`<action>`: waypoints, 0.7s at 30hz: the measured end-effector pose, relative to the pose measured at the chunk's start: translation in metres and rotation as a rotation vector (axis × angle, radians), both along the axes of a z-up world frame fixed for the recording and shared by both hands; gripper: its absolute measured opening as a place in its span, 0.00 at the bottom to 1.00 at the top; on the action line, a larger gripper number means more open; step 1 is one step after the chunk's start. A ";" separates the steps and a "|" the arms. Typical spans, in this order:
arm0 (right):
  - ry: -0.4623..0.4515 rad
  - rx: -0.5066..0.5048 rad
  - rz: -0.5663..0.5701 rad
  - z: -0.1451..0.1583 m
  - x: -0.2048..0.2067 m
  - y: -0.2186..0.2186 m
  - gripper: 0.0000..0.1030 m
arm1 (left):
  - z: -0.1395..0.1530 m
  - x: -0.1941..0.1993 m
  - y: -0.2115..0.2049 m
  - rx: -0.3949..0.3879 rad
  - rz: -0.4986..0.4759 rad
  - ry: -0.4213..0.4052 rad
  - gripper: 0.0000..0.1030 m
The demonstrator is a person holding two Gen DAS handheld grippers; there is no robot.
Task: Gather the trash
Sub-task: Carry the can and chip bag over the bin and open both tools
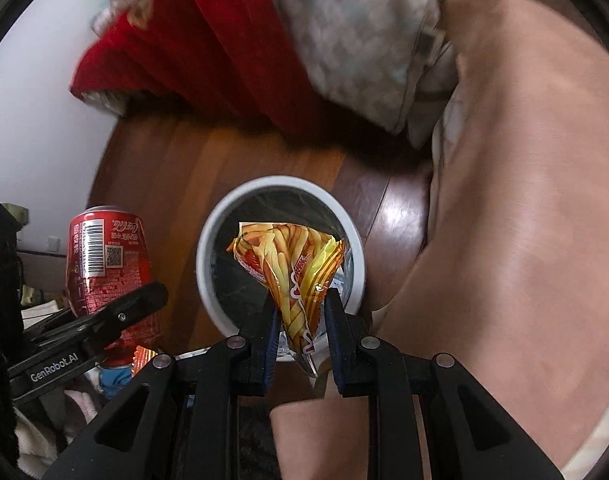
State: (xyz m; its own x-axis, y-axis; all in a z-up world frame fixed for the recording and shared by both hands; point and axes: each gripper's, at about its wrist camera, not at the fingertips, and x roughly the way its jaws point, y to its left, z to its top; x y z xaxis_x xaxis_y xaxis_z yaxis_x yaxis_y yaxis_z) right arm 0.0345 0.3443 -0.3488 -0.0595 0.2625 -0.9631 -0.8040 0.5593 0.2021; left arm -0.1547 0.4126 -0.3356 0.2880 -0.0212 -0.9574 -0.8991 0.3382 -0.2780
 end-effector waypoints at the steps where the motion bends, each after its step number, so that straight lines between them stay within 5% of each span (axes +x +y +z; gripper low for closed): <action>1: 0.003 -0.017 0.002 -0.008 0.002 0.005 0.22 | -0.006 -0.002 0.003 -0.011 0.013 0.004 0.79; 6: 0.038 -0.088 0.019 -0.047 0.008 0.027 0.26 | -0.022 -0.017 0.021 -0.033 0.055 0.029 0.89; 8: 0.051 -0.104 0.023 -0.056 0.008 0.035 0.45 | -0.022 -0.024 0.023 -0.013 0.068 0.053 0.99; 14: 0.035 -0.113 0.077 -0.061 0.000 0.044 0.84 | -0.011 -0.049 0.020 0.097 0.101 0.105 0.99; 21: -0.076 -0.143 0.125 -0.047 -0.015 0.044 0.99 | 0.010 -0.054 0.003 0.213 0.100 0.164 0.99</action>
